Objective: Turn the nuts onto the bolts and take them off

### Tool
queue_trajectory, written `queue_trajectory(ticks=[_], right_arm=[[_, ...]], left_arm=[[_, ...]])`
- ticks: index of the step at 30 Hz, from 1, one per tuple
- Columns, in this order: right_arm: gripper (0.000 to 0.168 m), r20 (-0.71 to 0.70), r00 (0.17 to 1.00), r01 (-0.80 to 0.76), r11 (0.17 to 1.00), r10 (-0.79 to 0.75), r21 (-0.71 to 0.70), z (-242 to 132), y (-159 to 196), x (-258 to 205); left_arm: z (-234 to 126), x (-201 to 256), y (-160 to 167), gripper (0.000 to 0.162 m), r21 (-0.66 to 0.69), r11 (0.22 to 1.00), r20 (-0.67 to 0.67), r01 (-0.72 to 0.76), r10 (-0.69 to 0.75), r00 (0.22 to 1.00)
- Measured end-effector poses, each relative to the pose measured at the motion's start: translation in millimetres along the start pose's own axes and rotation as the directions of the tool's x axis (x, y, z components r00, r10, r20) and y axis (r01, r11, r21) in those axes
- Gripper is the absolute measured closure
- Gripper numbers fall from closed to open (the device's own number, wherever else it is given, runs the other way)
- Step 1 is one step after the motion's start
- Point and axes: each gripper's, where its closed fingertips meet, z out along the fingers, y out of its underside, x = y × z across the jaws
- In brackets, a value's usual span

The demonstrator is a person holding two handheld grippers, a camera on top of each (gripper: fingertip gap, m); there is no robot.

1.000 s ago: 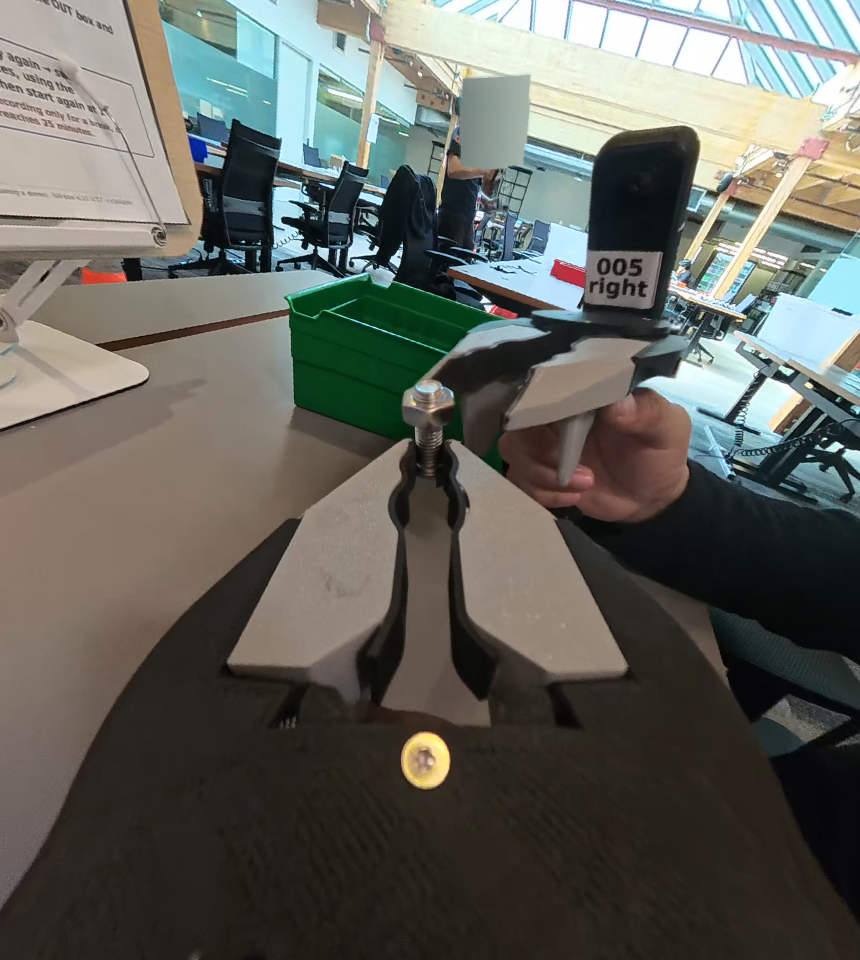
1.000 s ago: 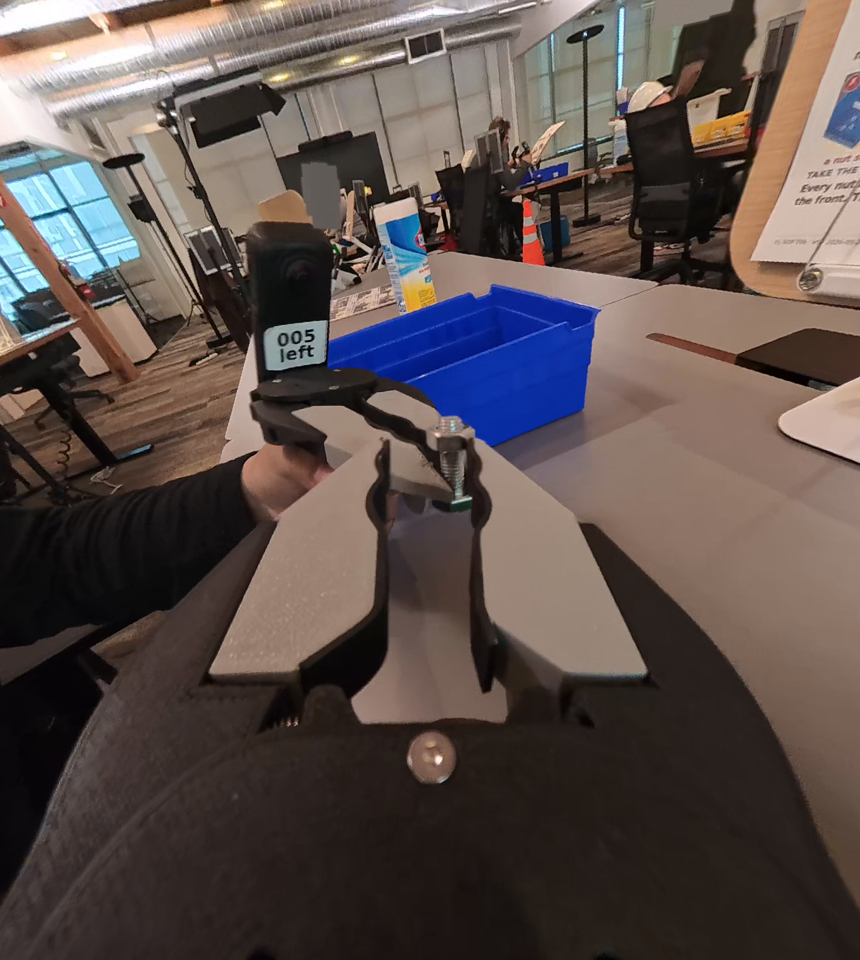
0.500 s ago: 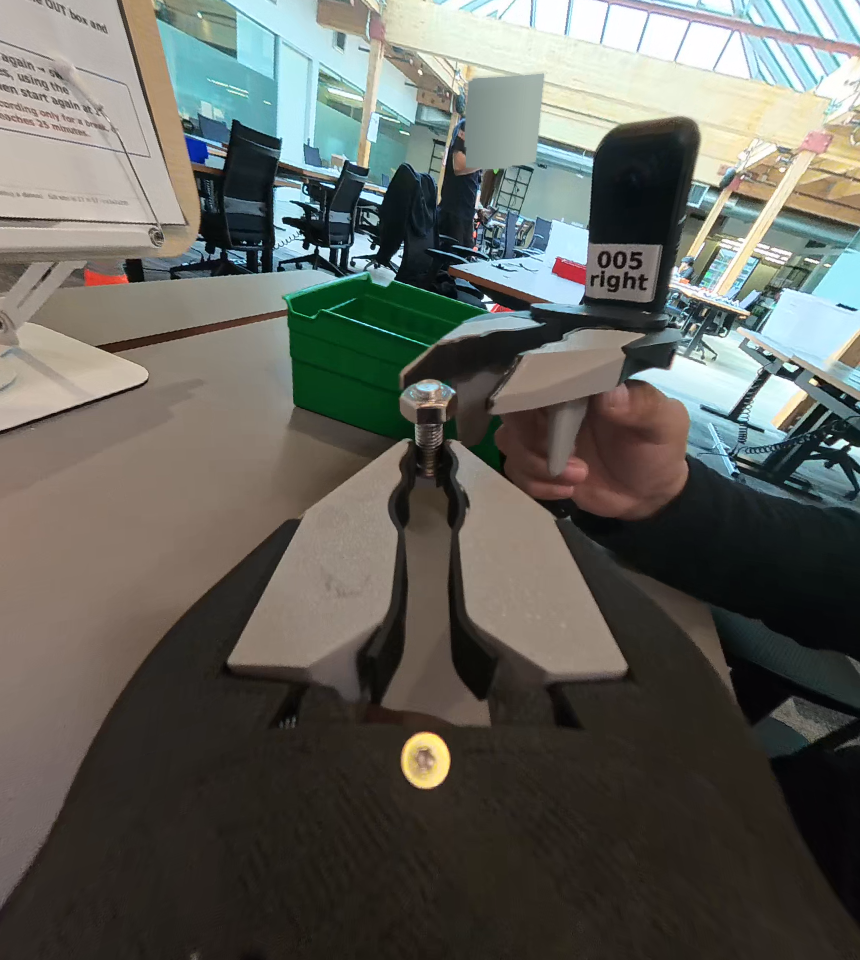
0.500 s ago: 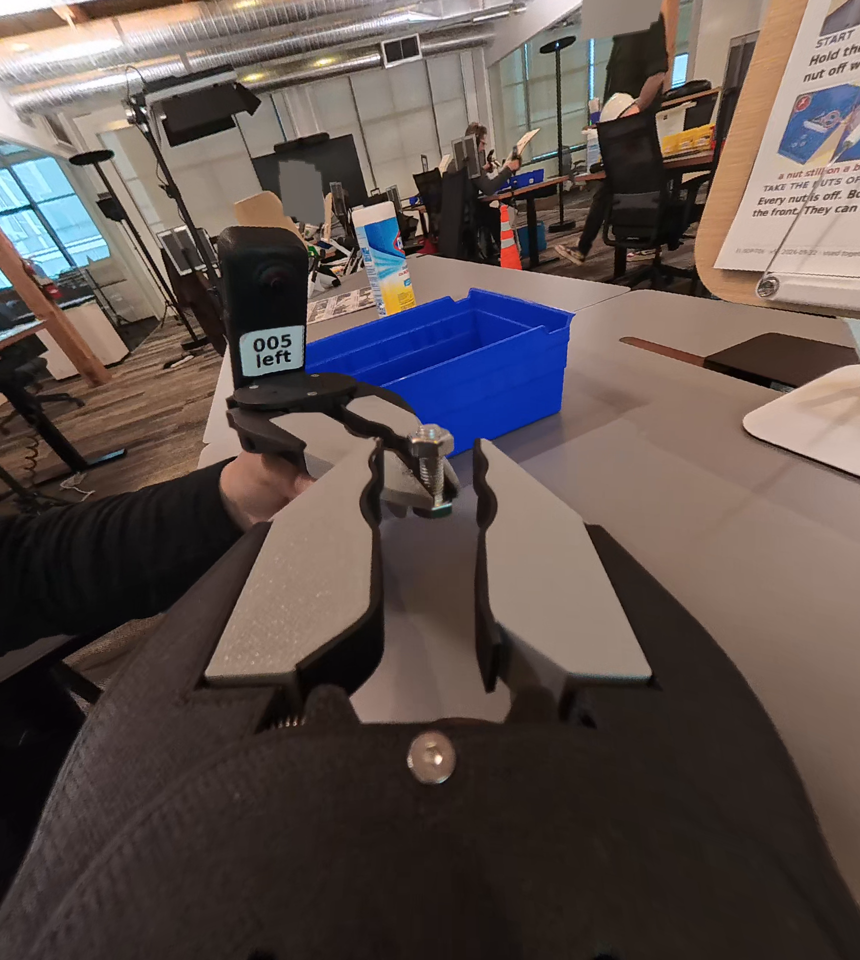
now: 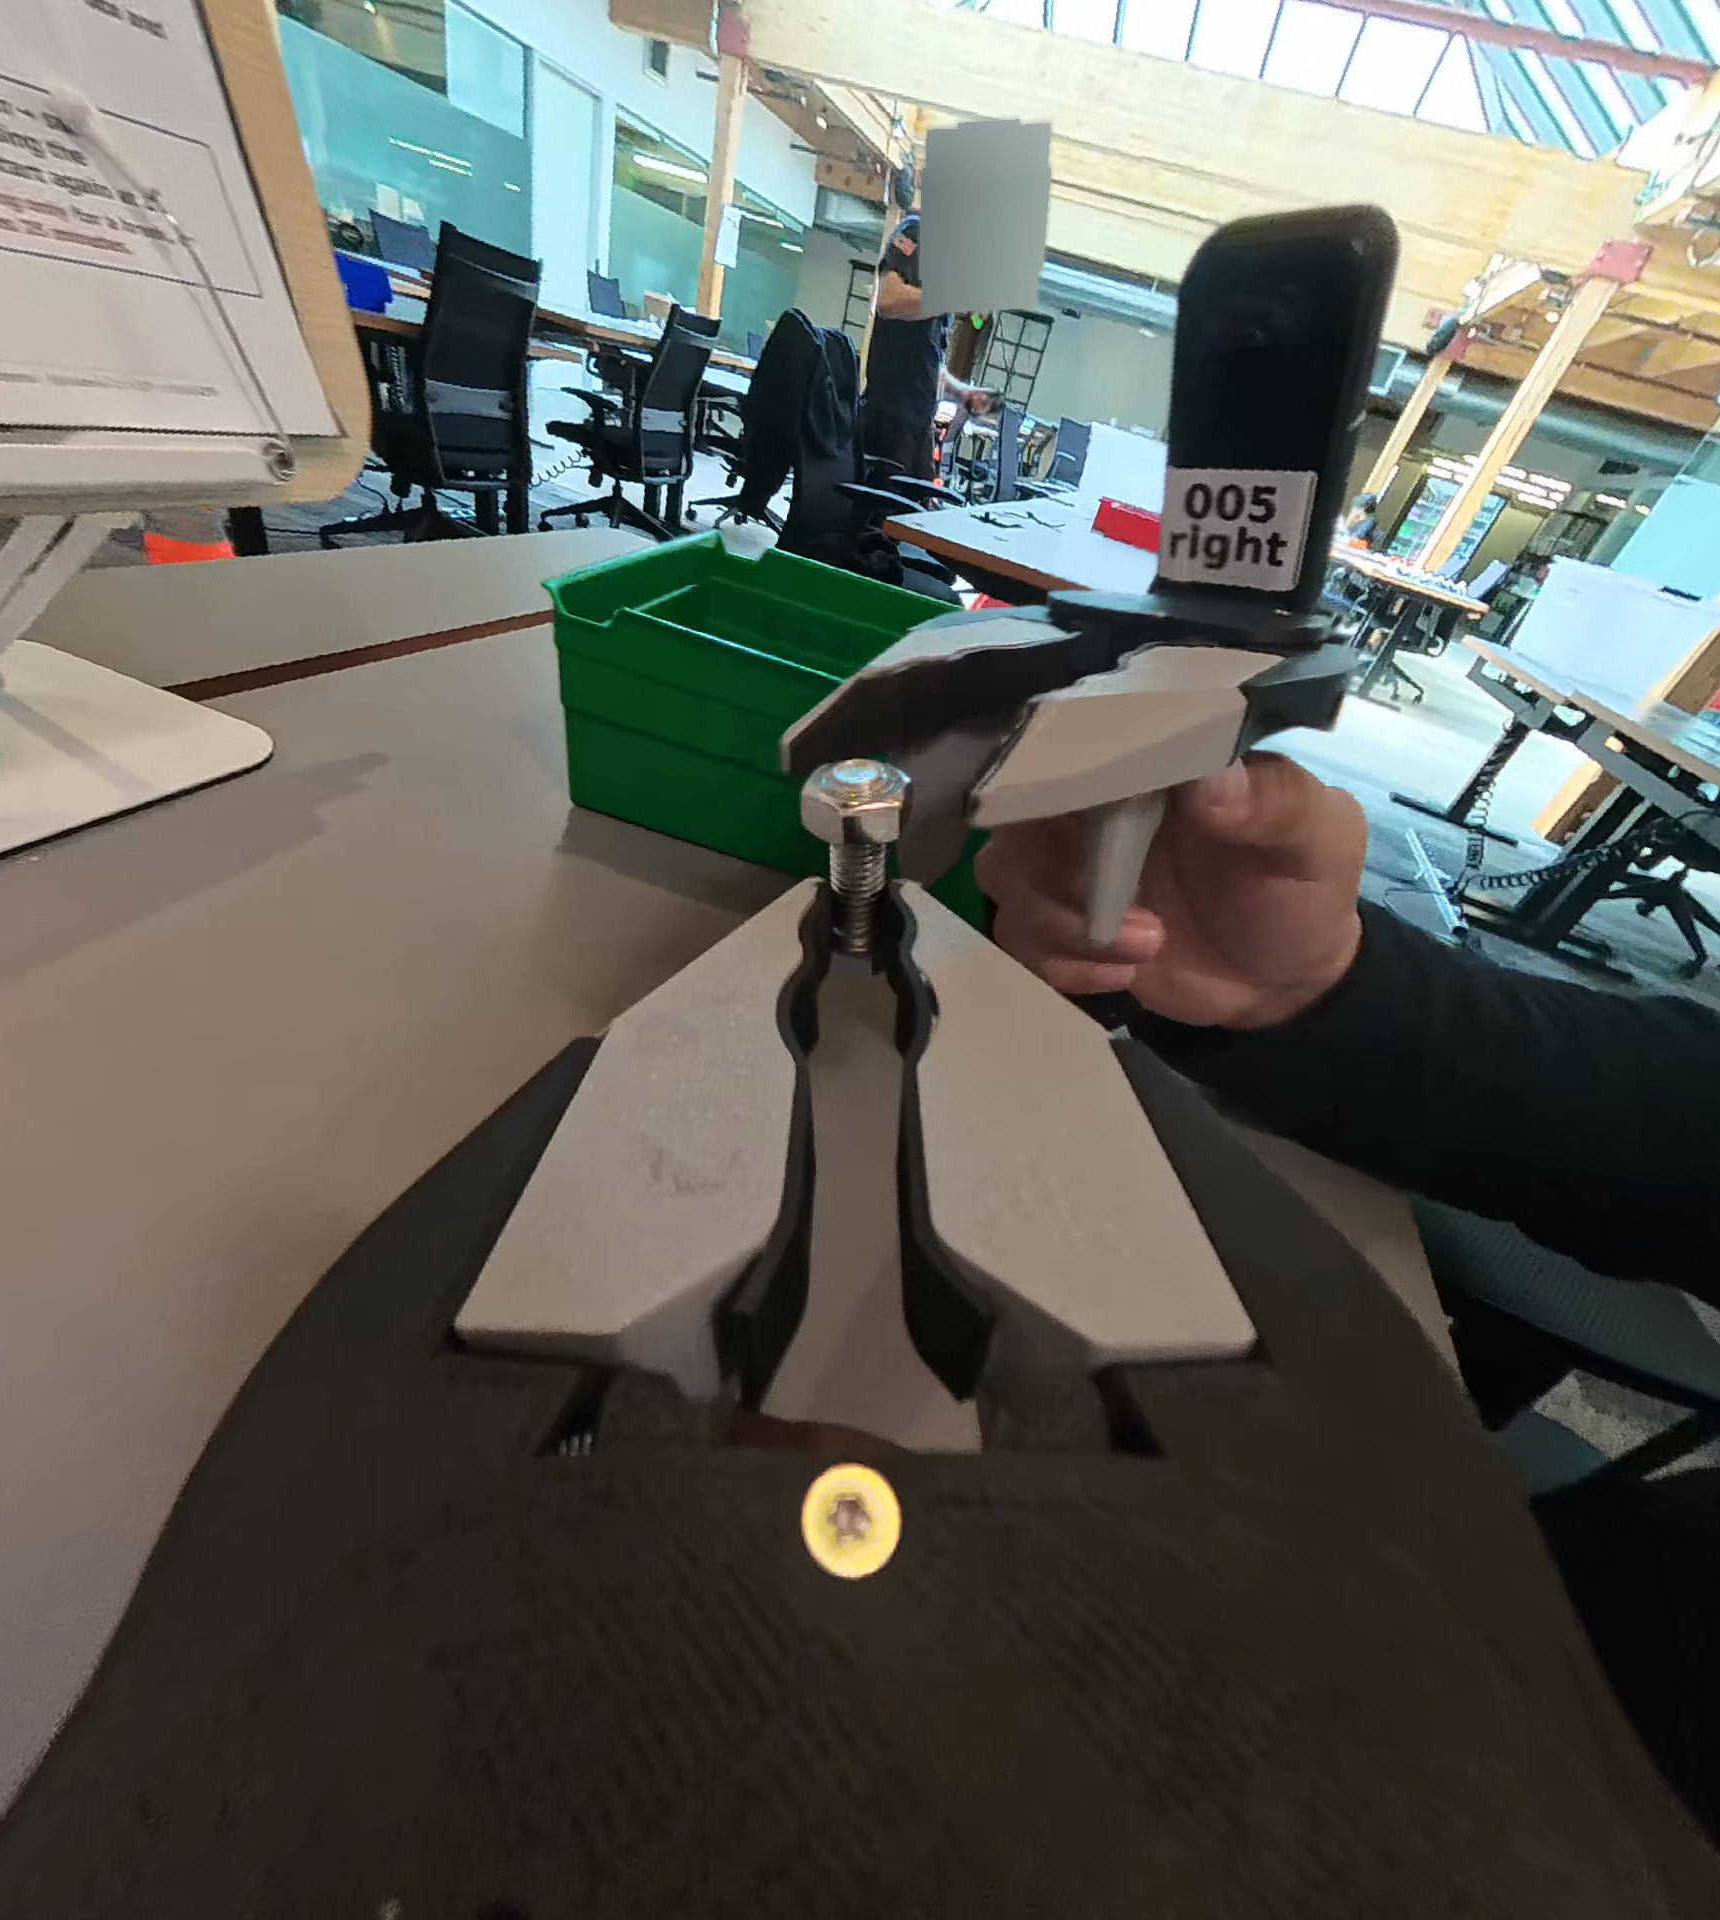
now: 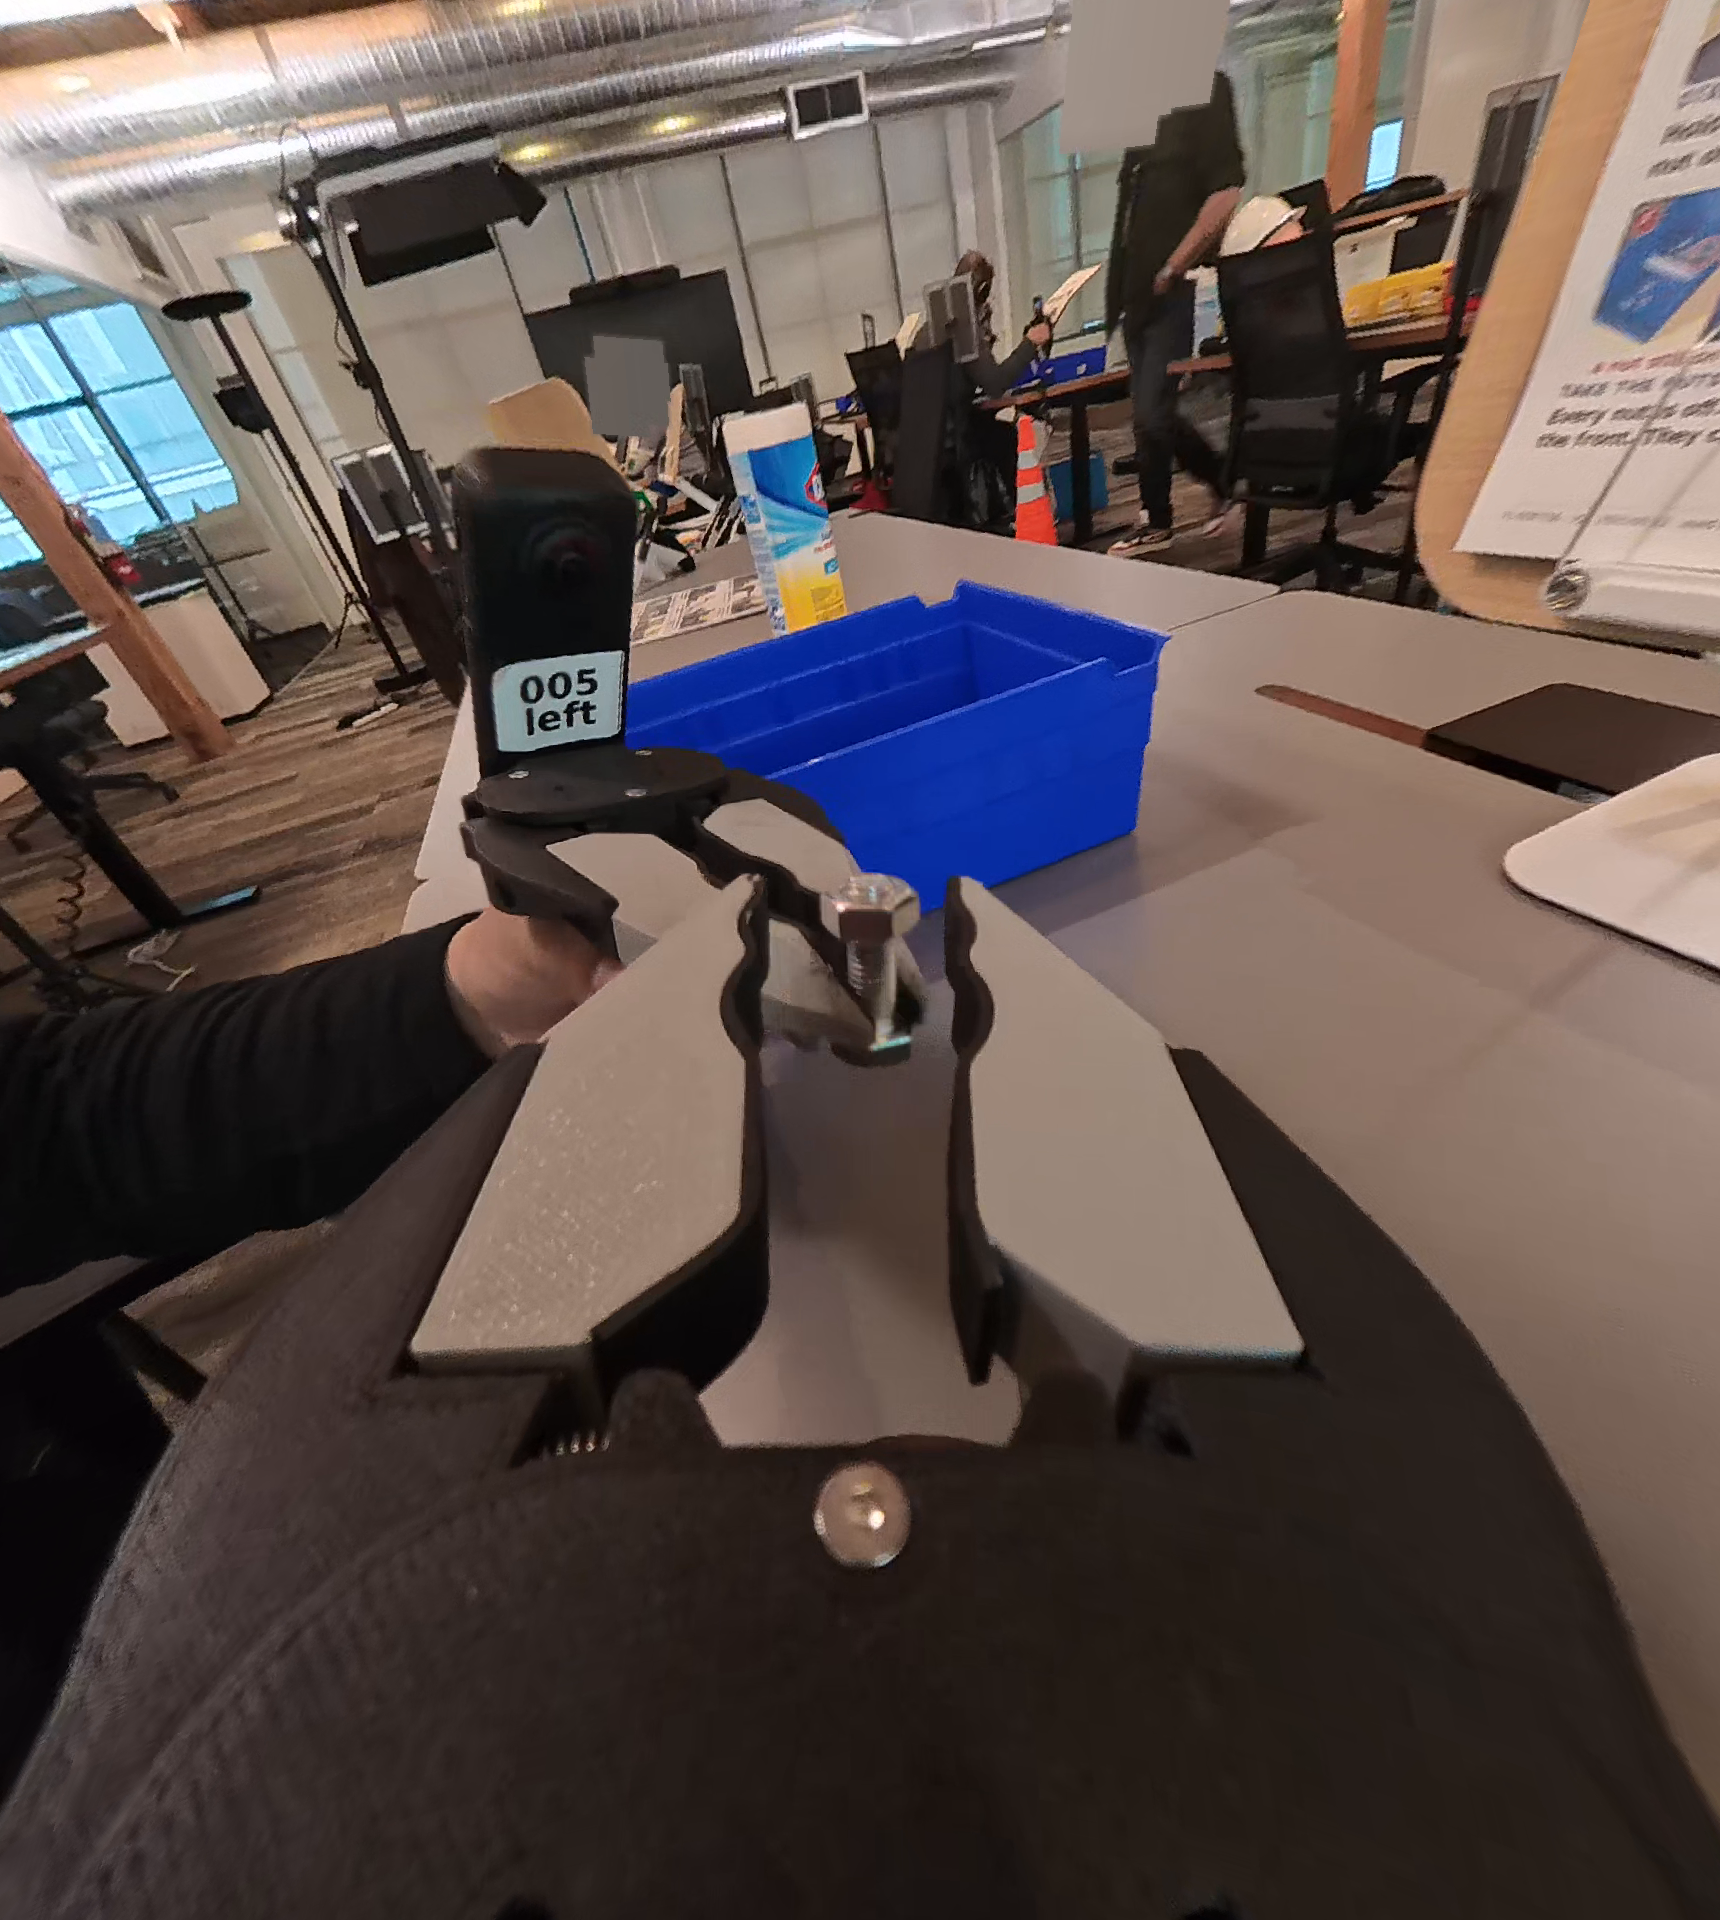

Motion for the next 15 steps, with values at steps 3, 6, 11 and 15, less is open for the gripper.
queue_trajectory(ticks=[3, 6, 11, 15], right_arm=[[0.142, -0.005, 1.0, 0.007, 1.0, -0.007, 0.011, -3, -2, 2], [0.138, 0.034, 0.999, 0.01, 1.0, -0.01, -0.005, 4, 3, -8], [0.13, 0.059, 0.998, 0.005, 0.998, -0.002, -0.056, 16, 16, -16], [0.133, 0.028, 1.0, 0.011, 0.999, -0.01, -0.03, 8, 8, -9]], left_arm=[[-3, -1, -4, 0.156, 0.018, 1.0, -0.006, 0.007, -0.007, 1.0], [1, 4, 1, 0.156, -0.005, 1.0, -0.02, -0.011, 0.011, 1.0], [9, 15, 11, 0.156, -0.048, 0.997, -0.043, -0.056, 0.054, 0.998], [4, 7, 6, 0.155, -0.029, 0.999, -0.018, -0.039, 0.038, 0.999]])
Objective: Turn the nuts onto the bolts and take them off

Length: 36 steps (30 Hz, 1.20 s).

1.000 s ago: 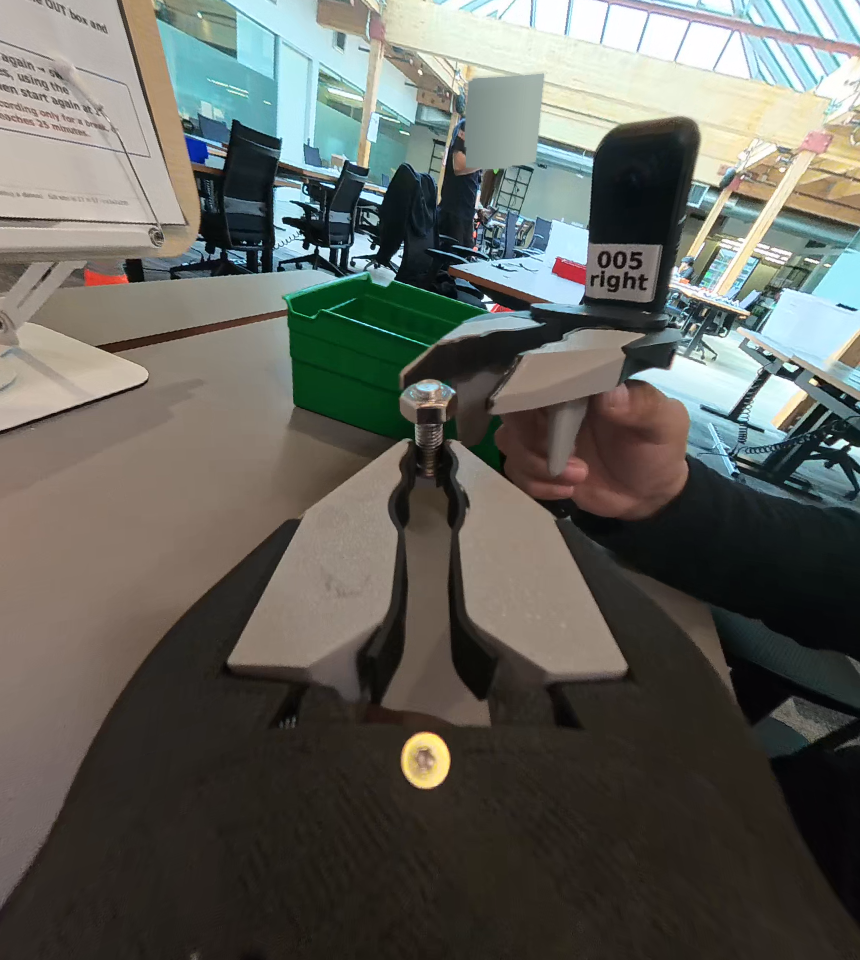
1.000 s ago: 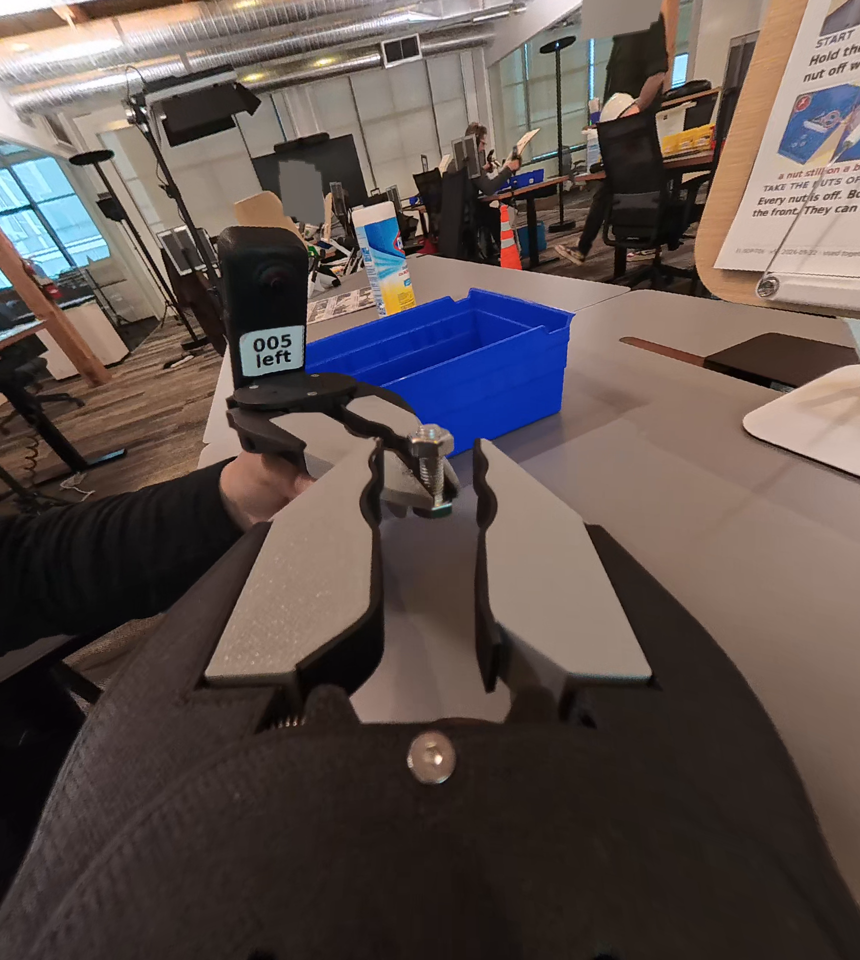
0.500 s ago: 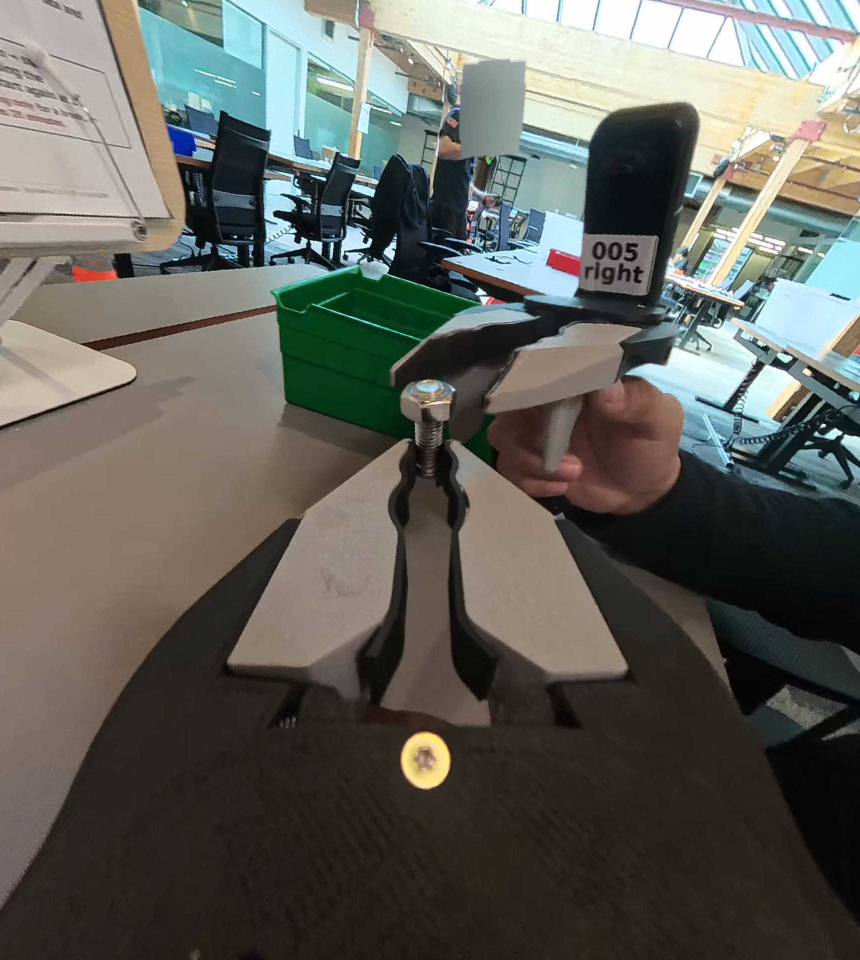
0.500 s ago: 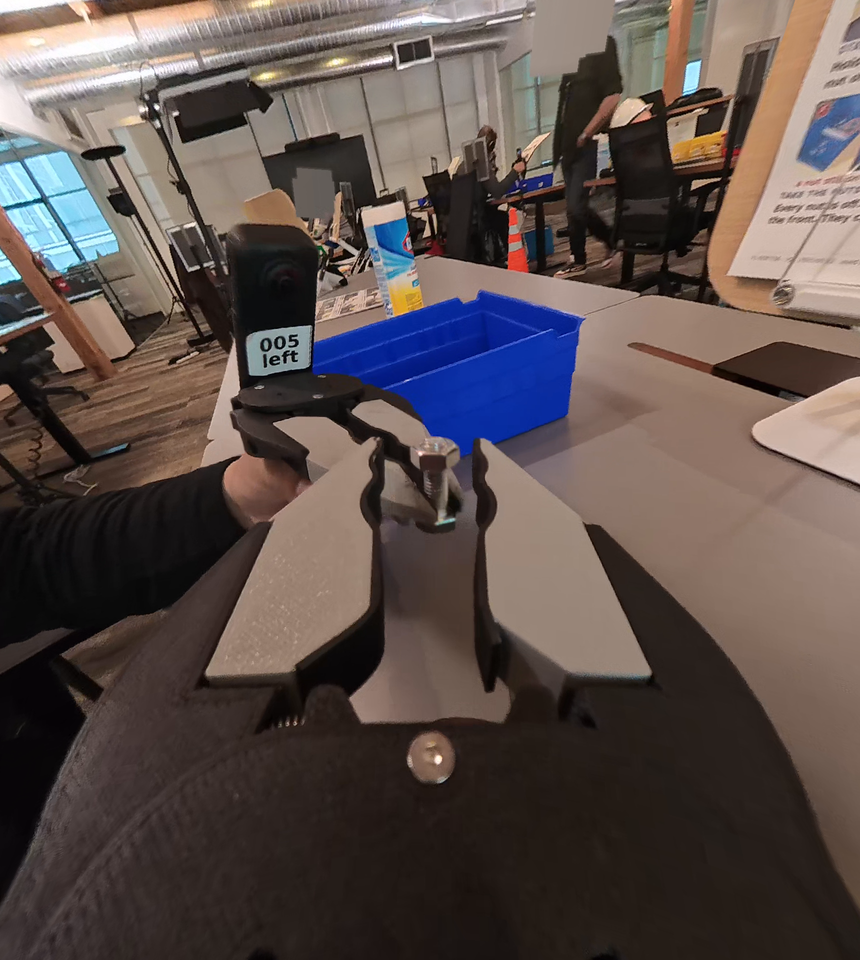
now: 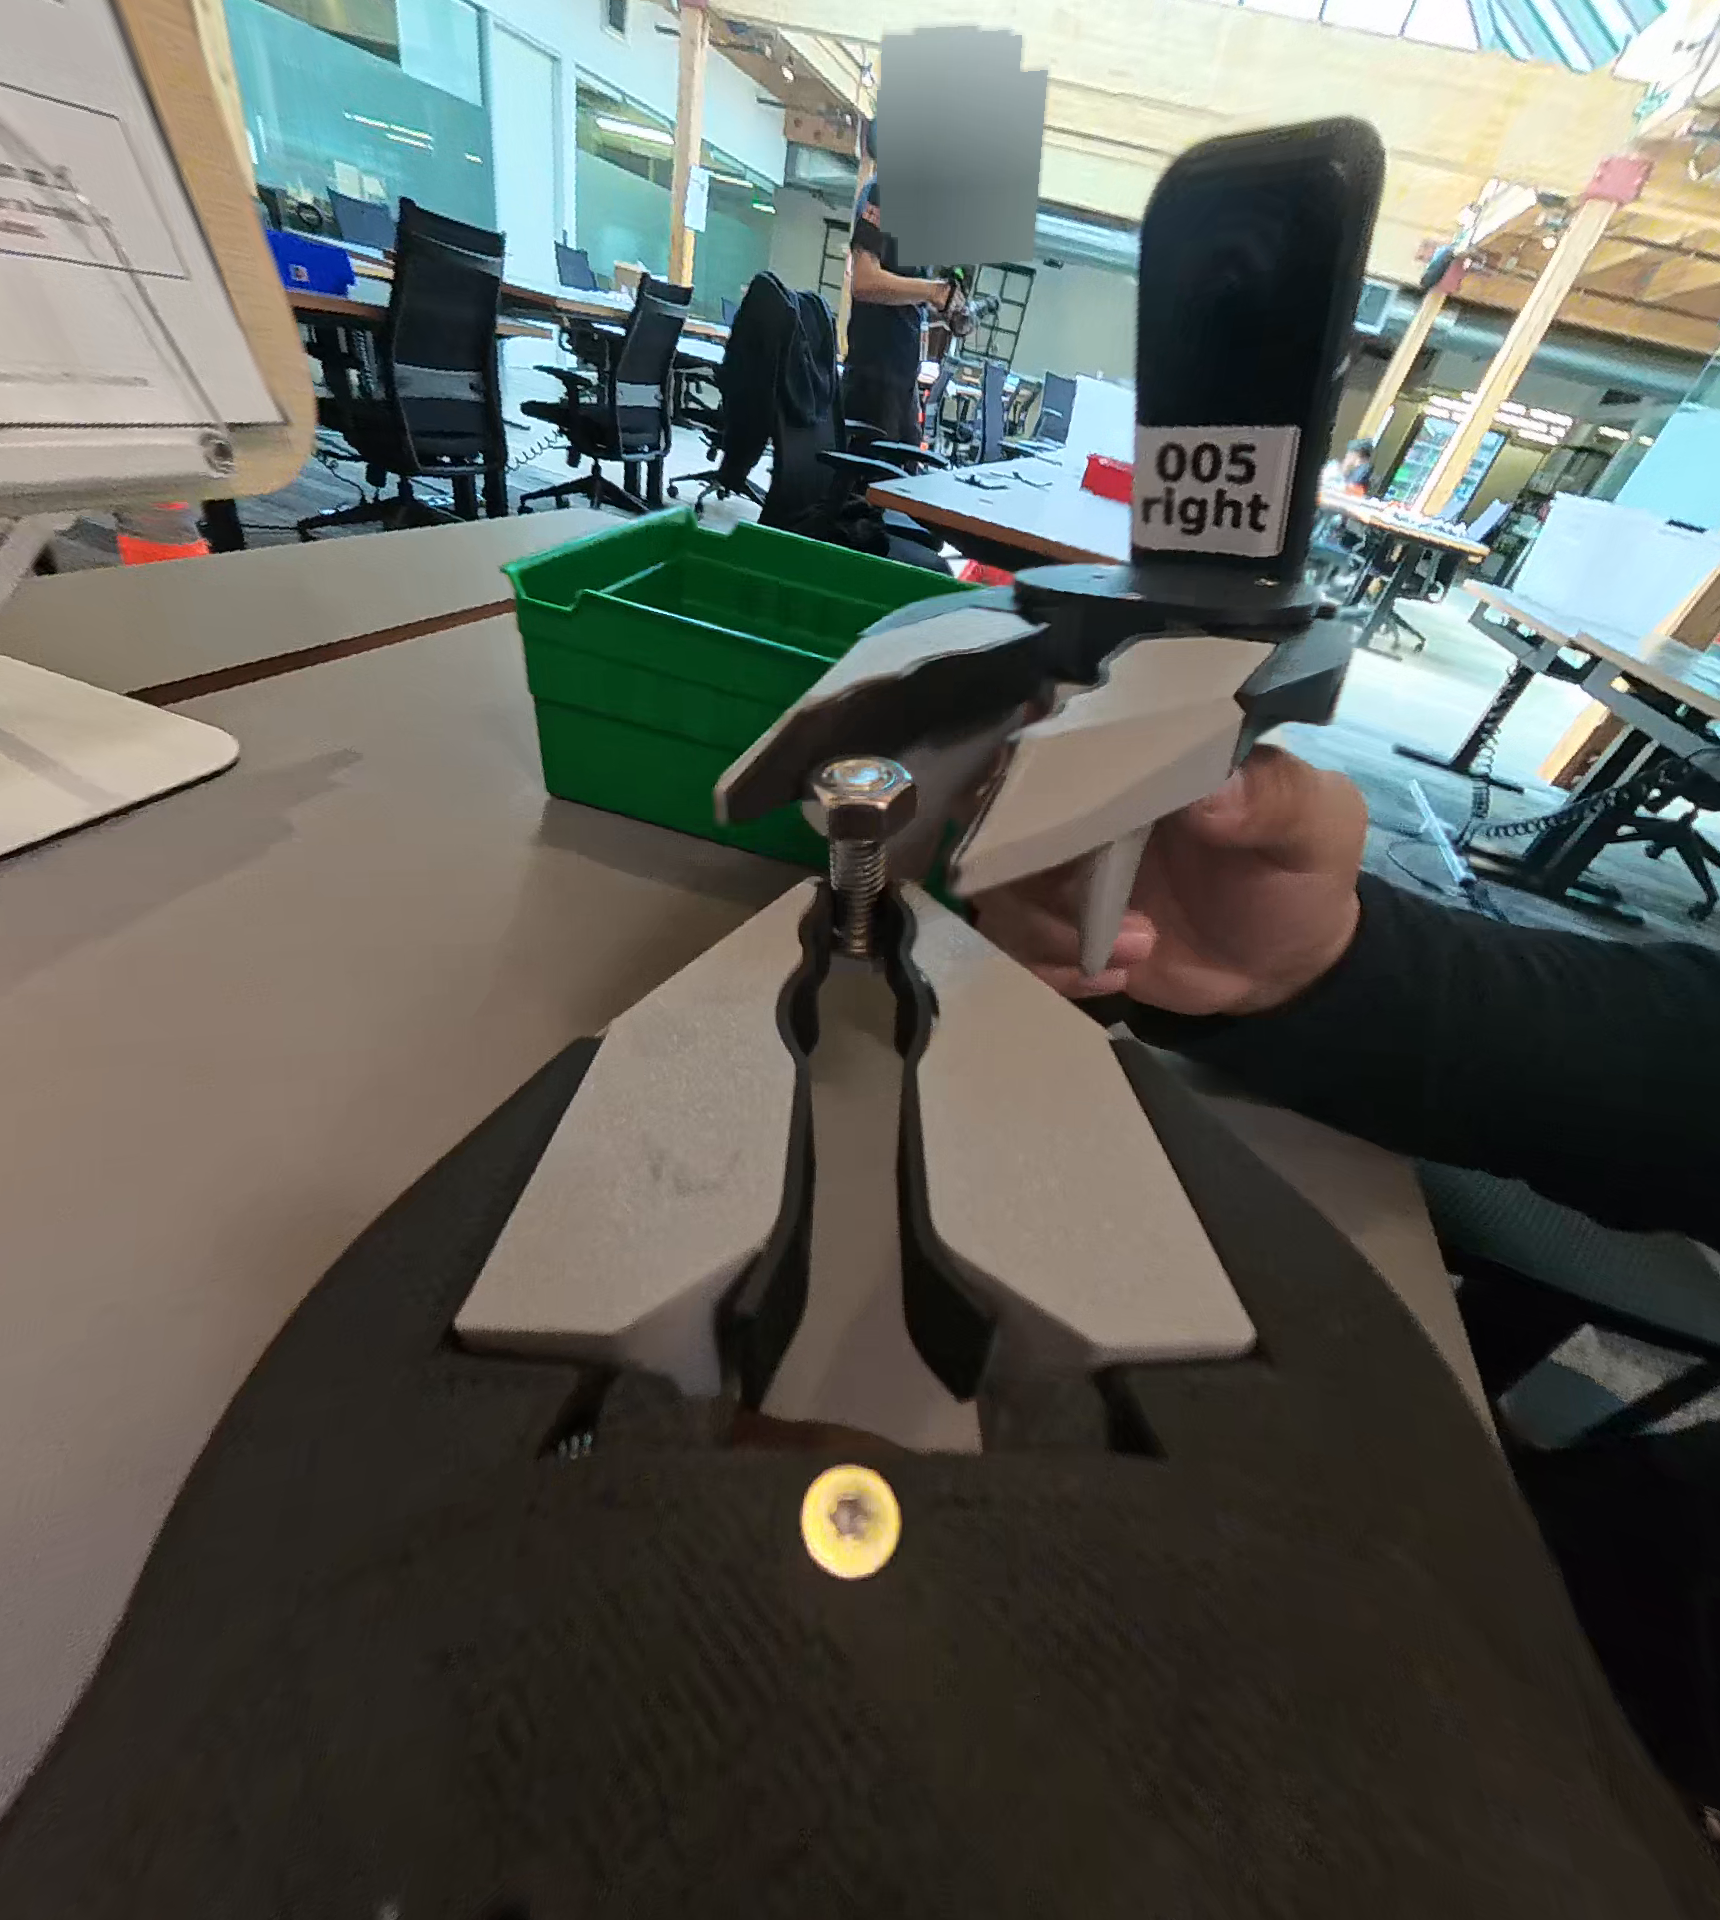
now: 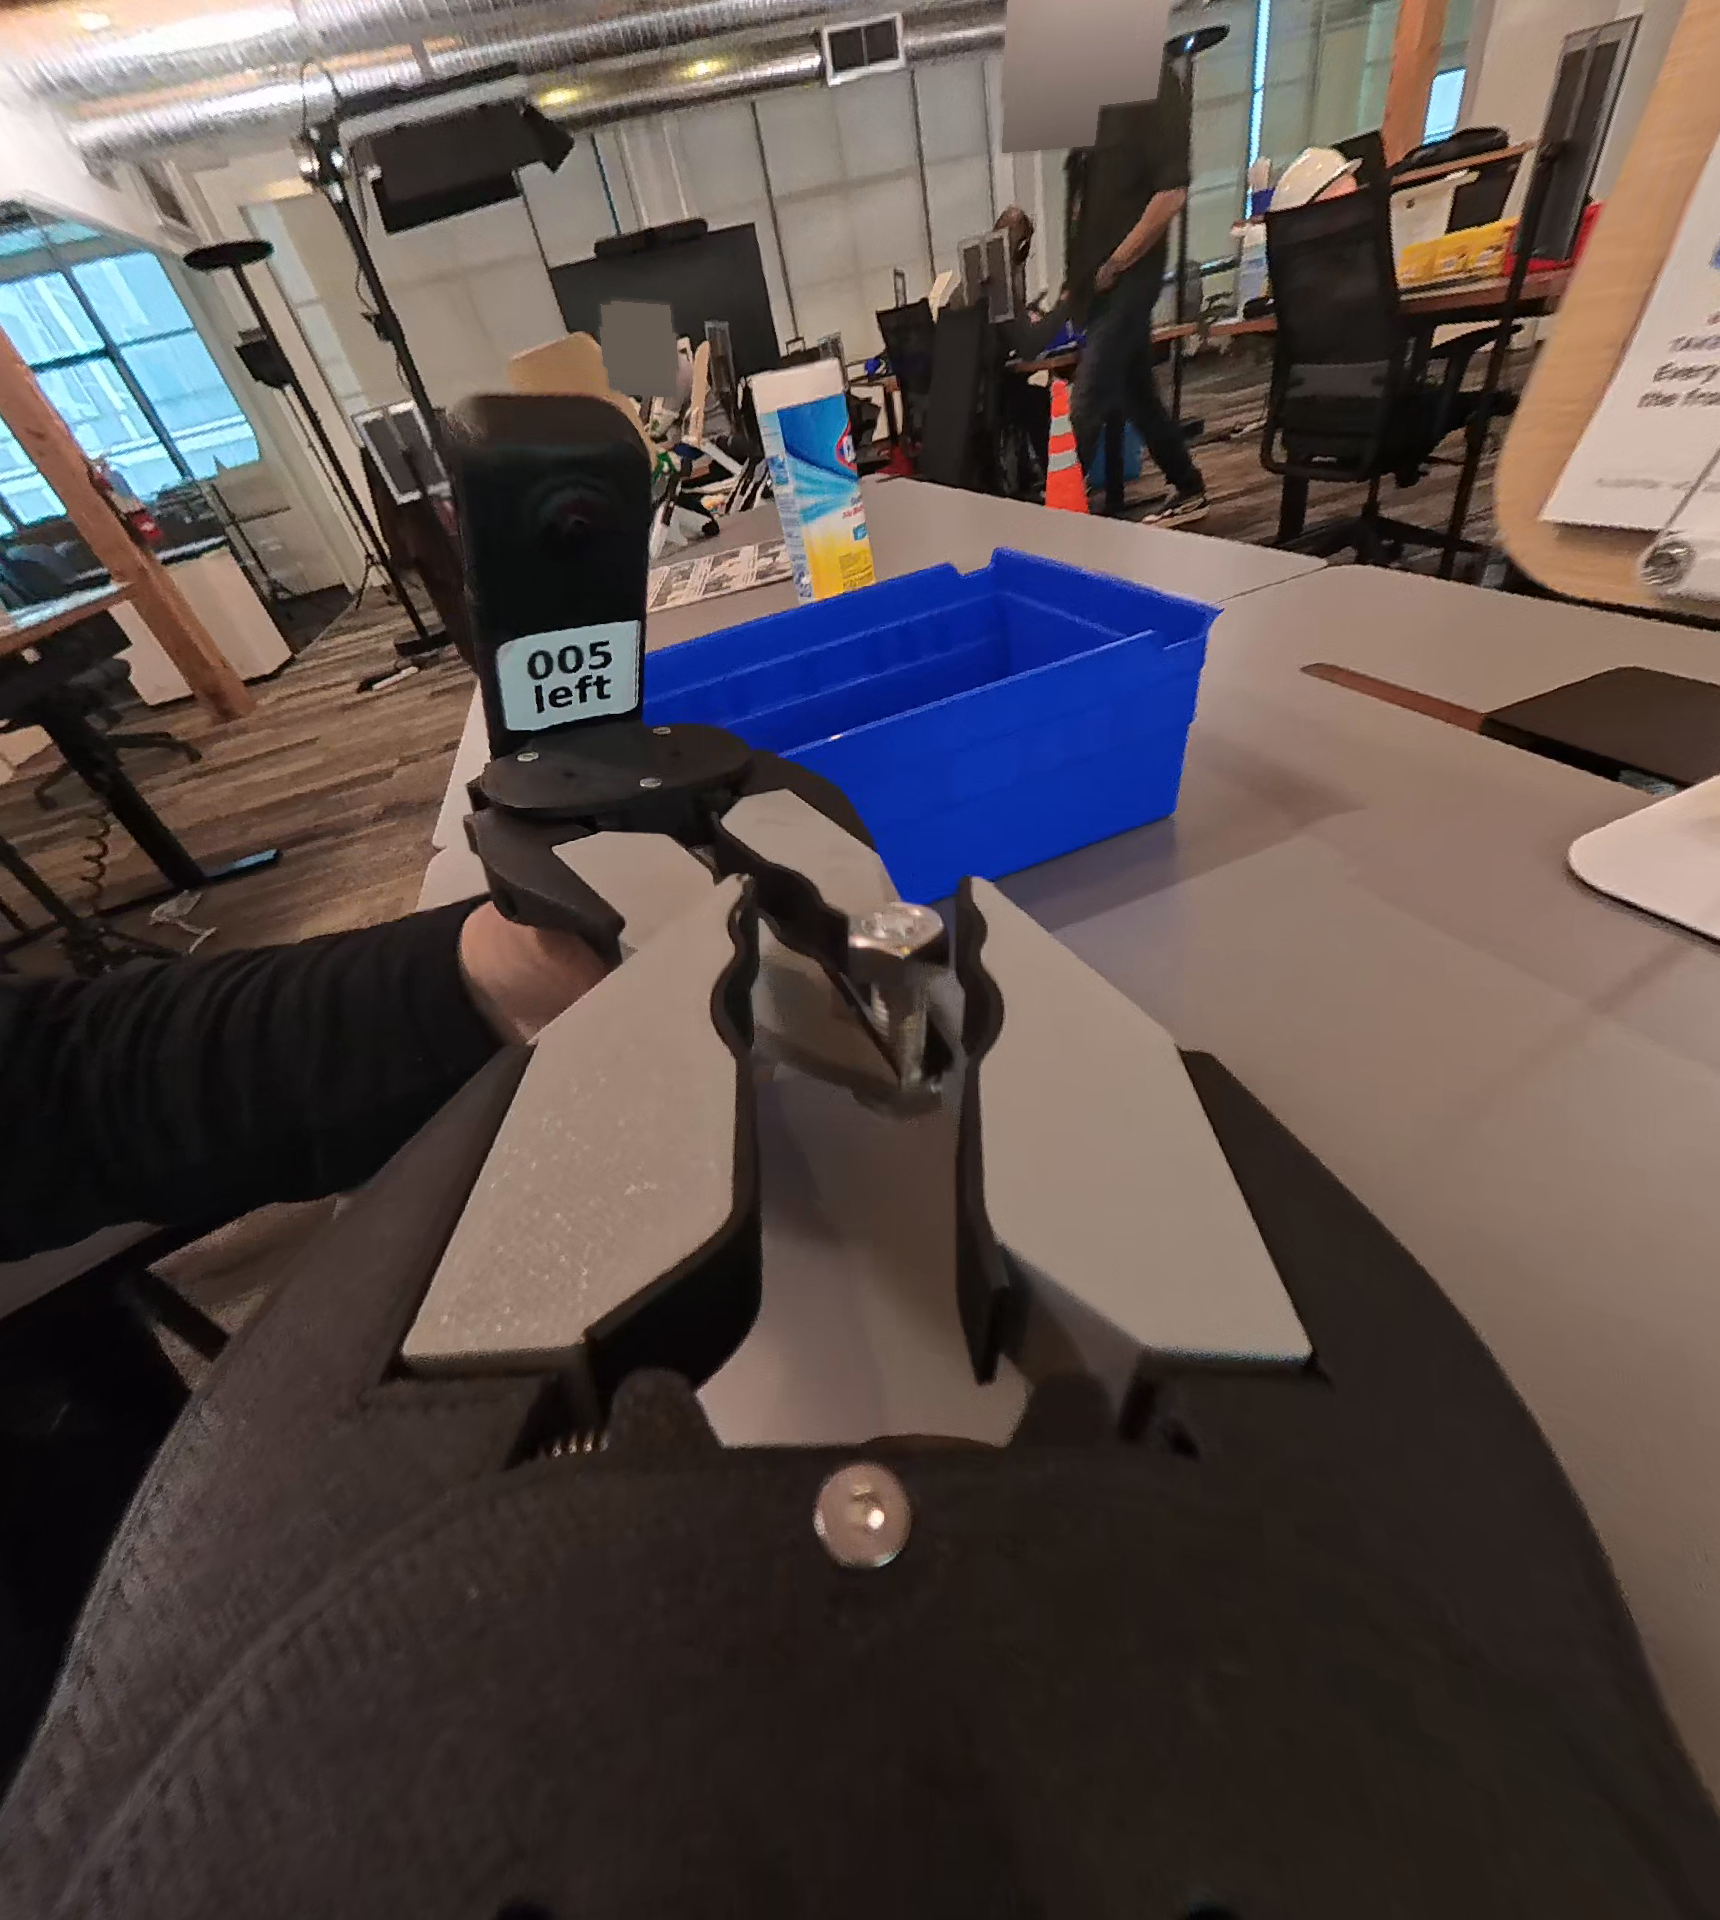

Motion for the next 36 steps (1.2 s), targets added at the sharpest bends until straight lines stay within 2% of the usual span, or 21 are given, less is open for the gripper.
queue_trajectory(ticks=[4, 6, 10, 13, 22, 26, 31, 36], right_arm=[[0.139, -0.045, 0.999, 0.016, 0.999, -0.015, 0.03, -10, -8, 9], [0.141, -0.025, 1.0, 0.015, 1.0, -0.014, 0.025, -9, -7, 5], [0.128, 0.014, 1.0, 0.002, 1.0, -0.002, 0.004, 3, 1, -5], [0.128, 0.018, 1.0, 0.008, 0.999, -0.008, -0.036, 9, 10, -8], [0.138, -0.045, 0.999, -0.001, 0.999, 0.002, 0.037, -12, -9, 10], [0.141, -0.01, 1.0, 0.002, 0.999, -0.002, 0.034, -7, -7, 2], [0.126, 0.016, 1.0, -0.007, 1.0, 0.007, 0.004, 6, 3, -7], [0.13, -0.022, 1.0, 0.0, 1.0, 0.0, 0.008, 0, 0, 1]], left_arm=[[-7, -10, -8, 0.156, 0.037, 0.999, 0.029, 0.027, -0.028, 0.999], [-7, -8, -7, 0.156, 0.034, 0.999, 0.025, 0.026, -0.027, 0.999], [0, 3, -1, 0.156, 0.012, 1.0, -0.015, 0.01, -0.01, 1.0], [6, 9, 5, 0.155, -0.018, 1.0, -0.024, -0.017, 0.017, 1.0], [-10, -9, -11, 0.156, 0.051, 0.998, 0.023, 0.025, -0.026, 0.999], [-7, -6, -8, 0.155, 0.037, 0.999, 0.019, 0.019, -0.019, 1.0], [1, 5, -1, 0.156, 0.003, 1.0, -0.016, -0.002, 0.002, 1.0], [-1, 0, -2, 0.155, 0.008, 1.0, 0.005, -0.004, 0.004, 1.0]])
